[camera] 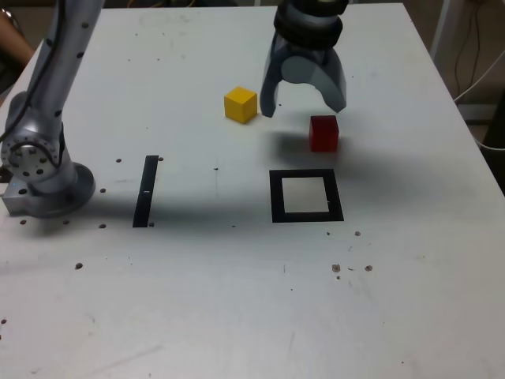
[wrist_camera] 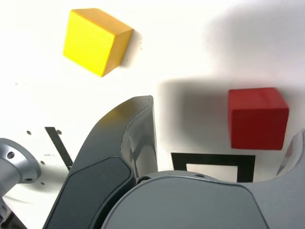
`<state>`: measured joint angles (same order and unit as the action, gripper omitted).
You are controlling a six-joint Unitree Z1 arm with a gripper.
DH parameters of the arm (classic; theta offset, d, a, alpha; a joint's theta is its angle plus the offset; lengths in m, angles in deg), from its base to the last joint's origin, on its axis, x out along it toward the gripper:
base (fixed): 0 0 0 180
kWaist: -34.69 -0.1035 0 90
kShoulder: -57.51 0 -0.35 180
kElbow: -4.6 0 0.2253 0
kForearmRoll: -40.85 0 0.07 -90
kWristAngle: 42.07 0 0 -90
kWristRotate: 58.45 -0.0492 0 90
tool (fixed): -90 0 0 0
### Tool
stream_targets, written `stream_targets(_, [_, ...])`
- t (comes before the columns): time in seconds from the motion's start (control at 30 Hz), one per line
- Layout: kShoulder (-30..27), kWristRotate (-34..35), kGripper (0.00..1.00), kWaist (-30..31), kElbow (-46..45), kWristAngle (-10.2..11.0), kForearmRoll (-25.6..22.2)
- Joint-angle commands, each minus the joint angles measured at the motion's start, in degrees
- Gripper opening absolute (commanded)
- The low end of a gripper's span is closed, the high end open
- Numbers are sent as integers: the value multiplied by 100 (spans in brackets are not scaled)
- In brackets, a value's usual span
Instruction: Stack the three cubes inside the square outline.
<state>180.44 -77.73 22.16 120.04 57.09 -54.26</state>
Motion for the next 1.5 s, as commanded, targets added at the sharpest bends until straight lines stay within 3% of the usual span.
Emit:
stream_targets(0.0, [138,-13,99,-4,110,-15,-19])
stream_targets(0.43, [686,-94,90,28,644,-371,-207])
stream_targets(0.8, [710,-68,83,116,751,-304,-219])
stream_targets(1.2, [812,-32,78,121,648,-431,47])
stream_targets(1.47, [842,37,64,108,648,-391,101])
